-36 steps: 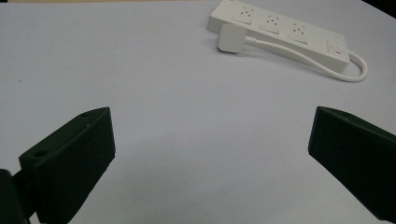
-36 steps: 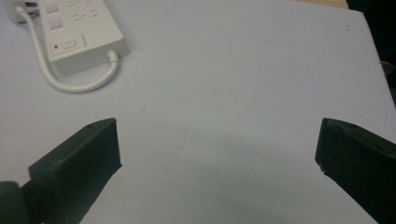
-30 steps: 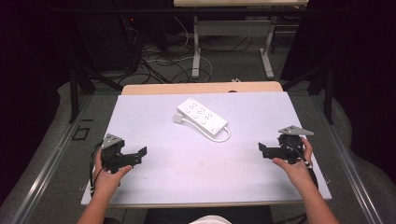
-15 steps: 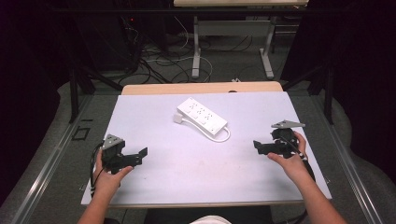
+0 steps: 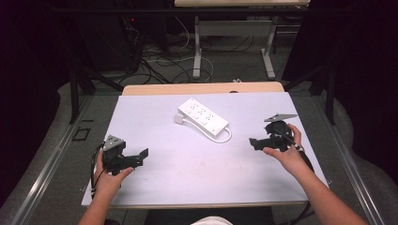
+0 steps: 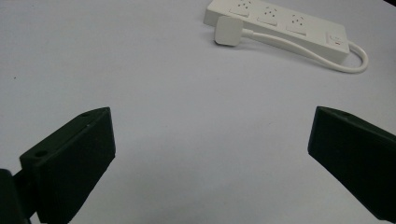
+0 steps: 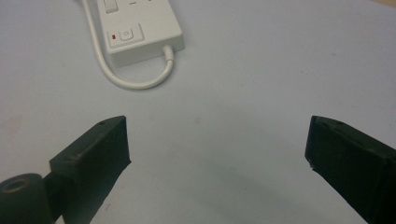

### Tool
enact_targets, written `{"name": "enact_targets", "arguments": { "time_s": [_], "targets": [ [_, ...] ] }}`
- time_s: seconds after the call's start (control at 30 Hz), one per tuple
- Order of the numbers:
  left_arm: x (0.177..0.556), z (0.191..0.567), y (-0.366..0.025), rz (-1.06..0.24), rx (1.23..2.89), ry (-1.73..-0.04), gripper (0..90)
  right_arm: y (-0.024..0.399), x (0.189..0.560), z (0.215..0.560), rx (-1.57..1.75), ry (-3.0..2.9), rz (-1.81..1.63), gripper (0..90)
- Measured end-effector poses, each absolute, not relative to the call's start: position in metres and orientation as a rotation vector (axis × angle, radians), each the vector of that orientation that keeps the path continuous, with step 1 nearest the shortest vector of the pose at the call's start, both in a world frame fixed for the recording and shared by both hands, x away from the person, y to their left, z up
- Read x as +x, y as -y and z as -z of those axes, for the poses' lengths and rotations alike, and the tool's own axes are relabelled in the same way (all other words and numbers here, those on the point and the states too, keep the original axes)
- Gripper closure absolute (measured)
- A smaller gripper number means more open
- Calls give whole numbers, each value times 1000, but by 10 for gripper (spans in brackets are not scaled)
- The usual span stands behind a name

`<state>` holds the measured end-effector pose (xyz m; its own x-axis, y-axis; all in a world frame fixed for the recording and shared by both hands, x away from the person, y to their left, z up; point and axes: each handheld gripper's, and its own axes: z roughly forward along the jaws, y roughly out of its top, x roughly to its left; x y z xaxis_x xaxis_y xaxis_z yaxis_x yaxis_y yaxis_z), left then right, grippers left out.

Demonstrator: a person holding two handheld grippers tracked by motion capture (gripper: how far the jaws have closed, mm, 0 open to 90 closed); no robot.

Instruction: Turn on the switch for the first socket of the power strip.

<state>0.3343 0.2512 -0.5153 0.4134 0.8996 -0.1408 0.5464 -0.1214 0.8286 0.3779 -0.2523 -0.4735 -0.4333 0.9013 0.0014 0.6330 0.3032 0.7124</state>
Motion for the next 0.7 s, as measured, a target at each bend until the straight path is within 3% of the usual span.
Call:
{"name": "enact_targets", "arguments": {
  "time_s": [0.7],
  "targets": [
    [334,515,-252,-521,1790,-1256,7,223,396,454,1368,-2385,-824,107]
  ]
}}
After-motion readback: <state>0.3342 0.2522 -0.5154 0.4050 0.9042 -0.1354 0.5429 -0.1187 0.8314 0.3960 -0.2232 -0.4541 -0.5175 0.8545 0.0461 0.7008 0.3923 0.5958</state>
